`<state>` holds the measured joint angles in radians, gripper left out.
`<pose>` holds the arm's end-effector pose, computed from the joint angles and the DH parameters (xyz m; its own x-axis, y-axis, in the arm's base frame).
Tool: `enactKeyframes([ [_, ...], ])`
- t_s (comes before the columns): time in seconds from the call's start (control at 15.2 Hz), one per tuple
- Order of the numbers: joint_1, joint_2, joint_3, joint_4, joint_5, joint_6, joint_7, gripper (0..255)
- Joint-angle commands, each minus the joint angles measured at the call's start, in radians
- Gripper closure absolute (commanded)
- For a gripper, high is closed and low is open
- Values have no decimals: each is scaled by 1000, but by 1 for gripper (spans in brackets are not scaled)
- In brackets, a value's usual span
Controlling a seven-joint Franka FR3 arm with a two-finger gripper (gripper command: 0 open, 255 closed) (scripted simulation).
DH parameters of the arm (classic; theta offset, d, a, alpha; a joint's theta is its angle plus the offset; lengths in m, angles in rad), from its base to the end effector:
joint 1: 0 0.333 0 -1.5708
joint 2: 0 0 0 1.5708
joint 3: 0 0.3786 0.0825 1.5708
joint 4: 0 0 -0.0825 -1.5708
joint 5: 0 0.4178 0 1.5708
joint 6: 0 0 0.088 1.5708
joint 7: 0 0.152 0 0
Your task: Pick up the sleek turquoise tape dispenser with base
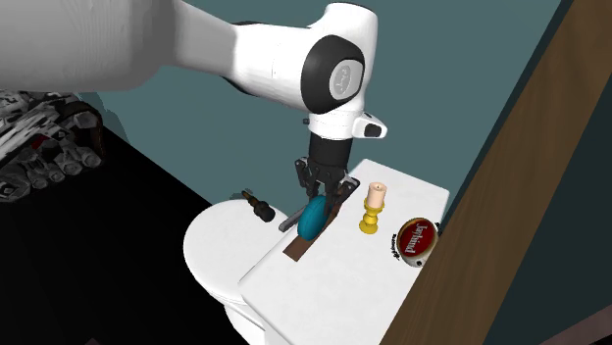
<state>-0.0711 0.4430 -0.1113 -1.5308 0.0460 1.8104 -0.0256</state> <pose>0.7065 -0.1139 0.3889 0.9738 -0.1617 -0.1599 -0.1637 -0.9865 0.0012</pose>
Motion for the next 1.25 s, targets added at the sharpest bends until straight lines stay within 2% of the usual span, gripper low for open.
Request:
enactKeyframes([
  [0.0,0,0,0,0,0,0,0,255],
  [1.06,-2,-28,-2,159,-4,-187,3,255],
  [1.19,-2,-28,-2,161,-4,-189,3,255],
])
